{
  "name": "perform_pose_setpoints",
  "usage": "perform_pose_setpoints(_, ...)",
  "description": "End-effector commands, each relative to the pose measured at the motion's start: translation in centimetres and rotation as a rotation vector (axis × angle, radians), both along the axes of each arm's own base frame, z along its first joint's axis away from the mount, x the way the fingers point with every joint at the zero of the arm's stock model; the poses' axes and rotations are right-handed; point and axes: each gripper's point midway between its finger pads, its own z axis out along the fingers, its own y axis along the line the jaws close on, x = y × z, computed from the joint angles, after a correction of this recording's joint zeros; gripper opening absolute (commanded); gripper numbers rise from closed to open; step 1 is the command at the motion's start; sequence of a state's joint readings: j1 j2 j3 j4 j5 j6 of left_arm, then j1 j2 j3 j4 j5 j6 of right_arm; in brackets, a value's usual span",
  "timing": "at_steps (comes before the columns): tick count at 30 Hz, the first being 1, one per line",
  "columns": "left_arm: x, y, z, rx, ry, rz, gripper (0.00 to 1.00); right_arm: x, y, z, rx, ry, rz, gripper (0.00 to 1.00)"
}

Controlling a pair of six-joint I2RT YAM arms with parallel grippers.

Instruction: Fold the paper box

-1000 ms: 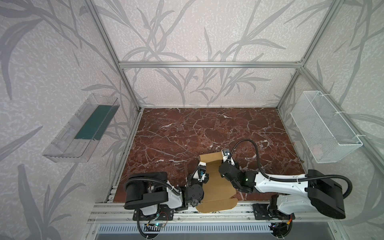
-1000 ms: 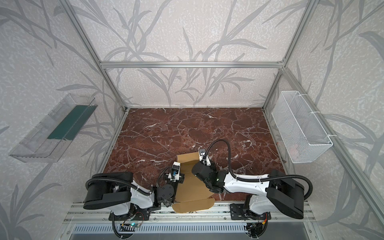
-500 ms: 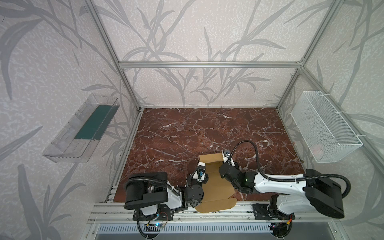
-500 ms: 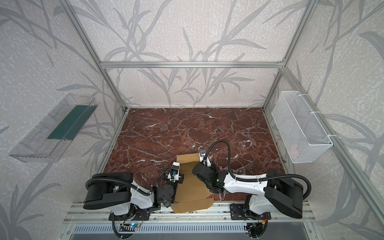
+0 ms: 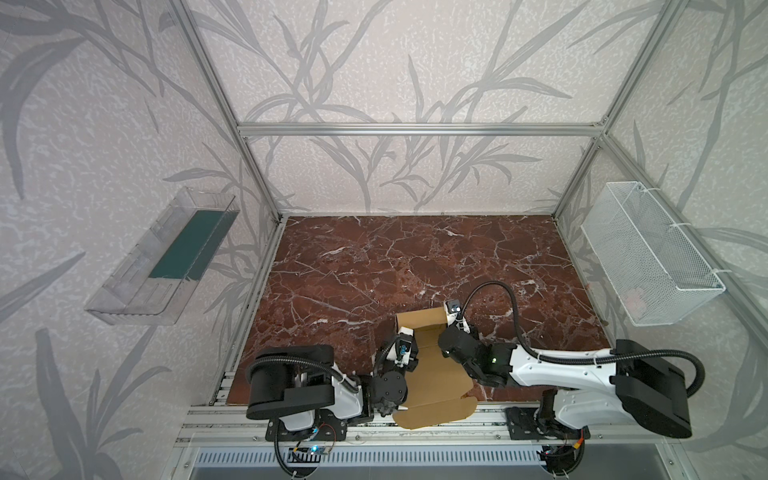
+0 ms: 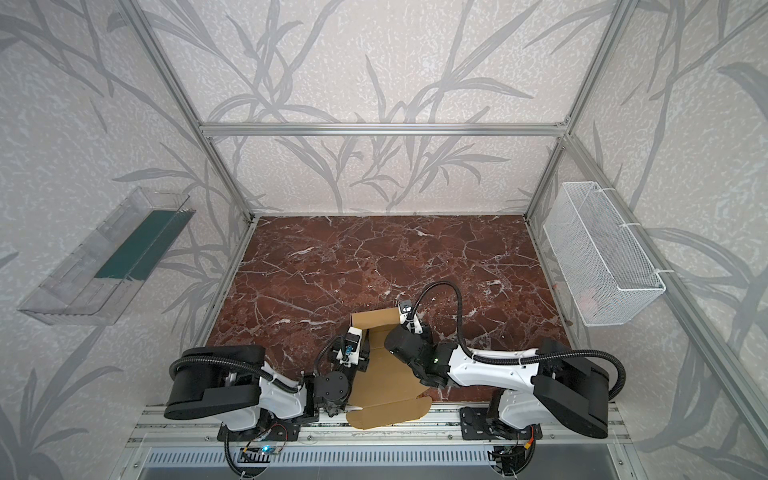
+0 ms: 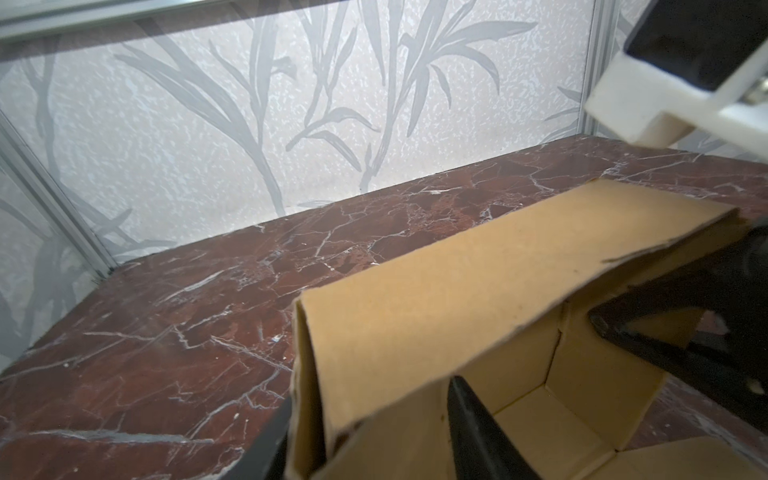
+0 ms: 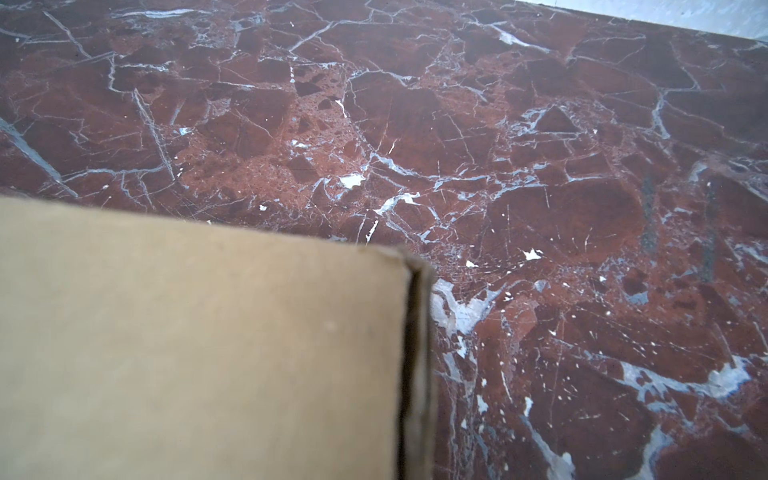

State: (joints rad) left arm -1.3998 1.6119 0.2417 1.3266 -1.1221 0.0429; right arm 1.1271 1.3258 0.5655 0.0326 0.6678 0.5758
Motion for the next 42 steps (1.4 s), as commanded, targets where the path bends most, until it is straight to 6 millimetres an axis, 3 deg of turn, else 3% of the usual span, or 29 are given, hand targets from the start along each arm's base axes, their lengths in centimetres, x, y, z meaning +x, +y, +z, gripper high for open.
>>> perform_pose_setpoints(1,-0.2,-0.7,1.3,-0.046,0.001,-0.024,0.60,-0.1,0.3,1.4,0.004,-0.008,0.003,0.00)
perform_pose_setpoints(13,-0.9,1.3,-1.2,-0.078,0.112,-0.059,0.63,-0.3,0.1,2.6,0.030,-0.011,0.012,0.00)
perform_pose_setpoints(19,-3.0,-2.6,-1.0,-0.042,0.206,-0.321,0.71,-0.1,-0.3,2.8,0.011,-0.013,-0.004,0.00)
perform_pose_setpoints(24,-5.5,-5.5,1.1,-0.052,0.259,-0.538,0.74,0.7,-0.7,2.4,0.000,0.013,-0.031,0.00)
perform_pose_setpoints(28,-6.9,-6.1,3.0,-0.068,0.278,-0.635,0.81,1.4,-1.1,2.1,0.016,0.036,-0.041,0.00)
perform_pose_setpoints(32,-7.2,-4.6,3.0,-0.041,0.320,-0.631,0.82,1.5,-1.1,2.4,0.034,0.047,-0.026,0.00)
perform_pose_setpoints(37,-7.3,-1.5,0.9,-0.051,0.350,-0.590,0.82,2.2,-2.3,2.7,0.056,0.048,-0.051,0.00)
perform_pose_setpoints(42,-6.0,2.0,0.8,-0.039,0.302,-0.469,0.81,2.2,-2.4,2.6,0.056,0.058,-0.042,0.00)
